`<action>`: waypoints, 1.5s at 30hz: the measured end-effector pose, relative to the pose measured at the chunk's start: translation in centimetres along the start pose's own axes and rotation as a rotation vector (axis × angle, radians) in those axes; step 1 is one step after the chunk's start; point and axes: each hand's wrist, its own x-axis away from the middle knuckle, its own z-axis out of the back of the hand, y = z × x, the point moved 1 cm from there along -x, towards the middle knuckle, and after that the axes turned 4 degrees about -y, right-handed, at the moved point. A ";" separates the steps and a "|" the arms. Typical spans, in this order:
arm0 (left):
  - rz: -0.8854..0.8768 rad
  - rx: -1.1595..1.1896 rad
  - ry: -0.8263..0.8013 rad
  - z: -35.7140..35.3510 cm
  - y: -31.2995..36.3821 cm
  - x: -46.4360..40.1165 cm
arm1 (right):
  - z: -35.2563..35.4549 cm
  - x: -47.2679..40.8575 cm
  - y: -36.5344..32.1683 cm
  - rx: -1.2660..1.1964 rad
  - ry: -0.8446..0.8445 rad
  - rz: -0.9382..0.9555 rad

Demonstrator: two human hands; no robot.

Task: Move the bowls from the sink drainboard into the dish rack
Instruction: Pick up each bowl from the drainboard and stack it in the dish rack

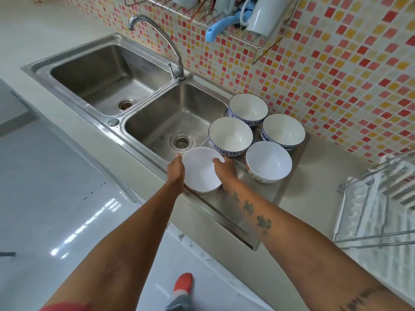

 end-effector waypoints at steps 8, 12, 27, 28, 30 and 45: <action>-0.015 0.162 -0.144 -1.6 4.8 3.3 | 2.7 4.3 -5.0 -0.147 0.181 0.296; -0.097 0.169 -0.287 -4.7 10.5 7.0 | 7.3 7.9 -10.1 -0.238 0.274 0.501; -0.399 -0.269 -1.344 -24.4 20.2 37.4 | 38.3 32.2 -13.4 -0.340 1.001 1.169; -0.374 -0.295 -1.413 -24.9 19.9 38.1 | 39.2 32.9 -13.0 -0.300 1.022 1.167; -0.308 -0.342 -1.563 -27.2 18.5 41.1 | 42.4 35.6 -10.9 -0.244 1.109 1.123; -1.299 -0.562 -1.281 -43.8 5.4 51.8 | 58.3 41.3 1.3 -0.041 1.050 0.485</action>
